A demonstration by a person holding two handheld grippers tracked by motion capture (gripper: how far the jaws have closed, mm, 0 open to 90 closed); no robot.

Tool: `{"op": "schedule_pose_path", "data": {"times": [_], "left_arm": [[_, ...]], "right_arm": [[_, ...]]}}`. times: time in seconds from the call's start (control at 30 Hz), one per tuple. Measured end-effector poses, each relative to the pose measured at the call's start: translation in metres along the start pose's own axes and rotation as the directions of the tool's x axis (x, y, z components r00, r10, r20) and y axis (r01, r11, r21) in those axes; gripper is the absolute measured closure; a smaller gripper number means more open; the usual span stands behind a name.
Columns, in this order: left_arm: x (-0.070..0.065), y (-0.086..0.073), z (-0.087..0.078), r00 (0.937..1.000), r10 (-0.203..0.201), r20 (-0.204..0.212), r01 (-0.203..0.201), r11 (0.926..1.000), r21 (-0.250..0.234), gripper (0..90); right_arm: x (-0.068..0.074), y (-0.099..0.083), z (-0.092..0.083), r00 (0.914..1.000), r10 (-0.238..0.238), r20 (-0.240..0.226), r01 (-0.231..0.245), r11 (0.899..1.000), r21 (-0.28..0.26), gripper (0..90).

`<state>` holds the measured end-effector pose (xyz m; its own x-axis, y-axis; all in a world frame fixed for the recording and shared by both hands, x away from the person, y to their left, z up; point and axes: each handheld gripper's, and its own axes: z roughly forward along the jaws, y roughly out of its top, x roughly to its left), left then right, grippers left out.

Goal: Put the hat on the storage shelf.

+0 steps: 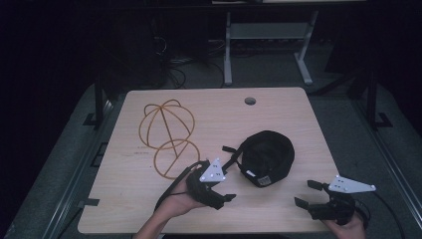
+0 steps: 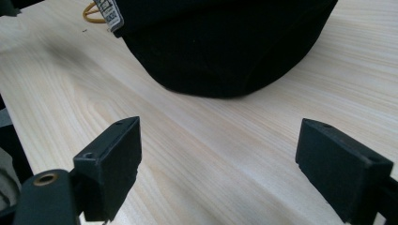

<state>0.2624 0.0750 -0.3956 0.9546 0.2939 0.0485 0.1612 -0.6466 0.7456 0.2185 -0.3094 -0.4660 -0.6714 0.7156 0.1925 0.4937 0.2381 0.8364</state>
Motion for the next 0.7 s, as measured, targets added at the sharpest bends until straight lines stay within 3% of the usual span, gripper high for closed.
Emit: {"op": "schedule_pose_path", "data": {"times": [0.47,0.7], "left_arm": [[0.001,0.046,0.026,0.9965,0.058,0.060,-0.058,0.9983,0.007,29.2],[0.003,0.061,0.045,0.9928,0.078,0.091,-0.082,0.9958,0.041,30.8]], "right_arm": [[0.001,0.001,0.000,0.9999,-0.011,-0.008,0.011,1.000,-0.003,14.4],[0.002,0.001,0.001,0.9999,-0.011,-0.011,0.011,1.000,0.003,14.5]]}}
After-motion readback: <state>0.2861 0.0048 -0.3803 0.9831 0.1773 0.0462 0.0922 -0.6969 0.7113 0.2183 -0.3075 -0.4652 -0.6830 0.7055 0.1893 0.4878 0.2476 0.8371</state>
